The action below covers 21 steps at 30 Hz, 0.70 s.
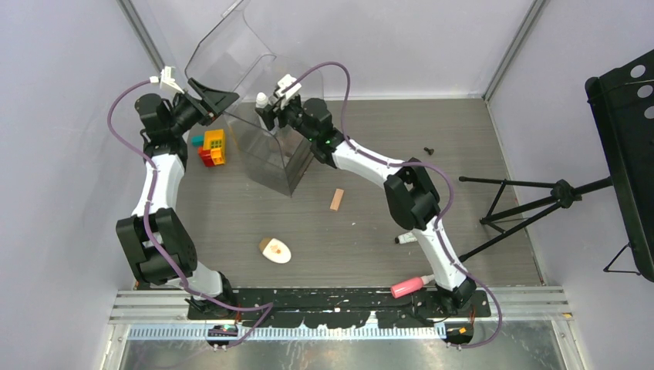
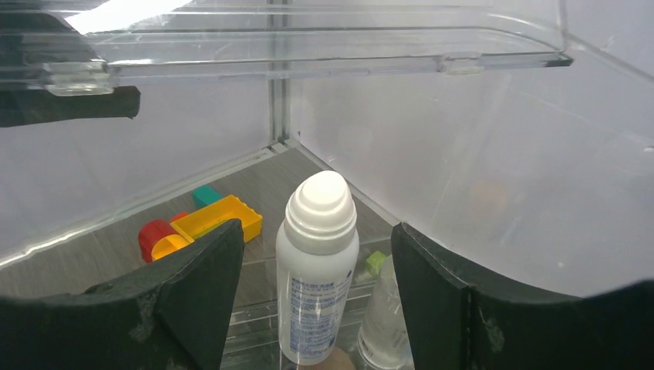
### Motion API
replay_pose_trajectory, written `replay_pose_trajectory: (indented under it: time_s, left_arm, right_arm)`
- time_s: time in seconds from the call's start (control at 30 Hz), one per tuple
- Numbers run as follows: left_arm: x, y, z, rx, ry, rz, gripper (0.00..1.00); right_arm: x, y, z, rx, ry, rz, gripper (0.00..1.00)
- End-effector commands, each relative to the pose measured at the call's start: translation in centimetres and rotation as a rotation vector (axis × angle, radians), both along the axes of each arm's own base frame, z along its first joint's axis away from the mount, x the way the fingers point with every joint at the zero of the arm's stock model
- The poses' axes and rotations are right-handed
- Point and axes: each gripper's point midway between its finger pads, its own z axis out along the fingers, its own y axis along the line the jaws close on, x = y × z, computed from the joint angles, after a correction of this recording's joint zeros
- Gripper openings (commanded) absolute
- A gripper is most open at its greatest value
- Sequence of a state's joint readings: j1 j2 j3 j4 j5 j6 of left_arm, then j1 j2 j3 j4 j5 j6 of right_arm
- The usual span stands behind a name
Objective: Organize the makeup
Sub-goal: Place the makeup in the storage box, then pick up the makeup from the corner of the board.
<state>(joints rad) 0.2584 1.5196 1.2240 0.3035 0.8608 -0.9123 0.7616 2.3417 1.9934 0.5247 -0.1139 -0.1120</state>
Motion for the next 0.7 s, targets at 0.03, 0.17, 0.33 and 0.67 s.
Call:
replay_pose_trajectory:
  time_s: [0.03,0.17,0.33,0.67]
  left_arm:
    - [-1.1,-0.2,2.6,0.02,-0.093,-0.018,0.75]
    - [-1.0,-0.2,2.6,0.017,-0.09,-0.017,0.75]
    - [-1.0,-0.2,2.6,0.014,-0.092,-0.017,0.75]
    - [-1.0,-0.1,2.6,0.013,-0.091,-0.013,0.75]
  right_arm:
    - [-2.1,-3.0,7.7,0.114,-0.115,-0.028,0.75]
    - [-2.5,-5.6,8.1,0.136,-0.117,-0.105,0.75]
    - [-3.8,-9.0,8.4,0.168,-0.117,-0.178,0.75]
    - [-7.7,-19.4,6.2,0.107,0.056,-0.473,0.75]
